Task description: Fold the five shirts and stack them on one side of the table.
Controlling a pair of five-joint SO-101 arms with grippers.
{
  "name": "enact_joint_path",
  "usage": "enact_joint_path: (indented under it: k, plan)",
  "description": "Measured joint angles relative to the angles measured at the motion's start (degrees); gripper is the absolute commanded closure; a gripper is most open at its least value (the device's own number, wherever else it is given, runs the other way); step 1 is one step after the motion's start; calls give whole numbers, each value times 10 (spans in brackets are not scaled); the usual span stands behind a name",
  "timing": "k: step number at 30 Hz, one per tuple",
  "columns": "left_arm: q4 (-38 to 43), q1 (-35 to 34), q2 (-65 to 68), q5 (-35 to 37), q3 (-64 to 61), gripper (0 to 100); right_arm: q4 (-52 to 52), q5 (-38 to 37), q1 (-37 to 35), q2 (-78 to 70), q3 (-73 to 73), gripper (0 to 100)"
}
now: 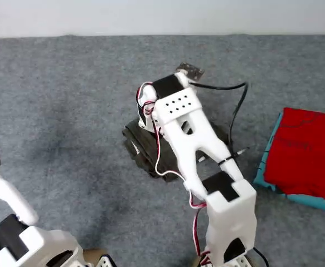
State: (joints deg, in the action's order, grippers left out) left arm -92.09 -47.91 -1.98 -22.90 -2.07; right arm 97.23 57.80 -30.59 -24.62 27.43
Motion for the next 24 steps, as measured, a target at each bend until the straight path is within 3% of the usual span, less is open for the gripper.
enact_joint_path:
  k: [14,22,24]
  plan:
    - [0,0,0,0,0,977,-156,33,91,-123,-1,545]
    - [0,0,0,0,0,977,-226,54,107,-204,5,548]
    - [0,0,0,0,0,977,-229,62,107,-212,11,589]
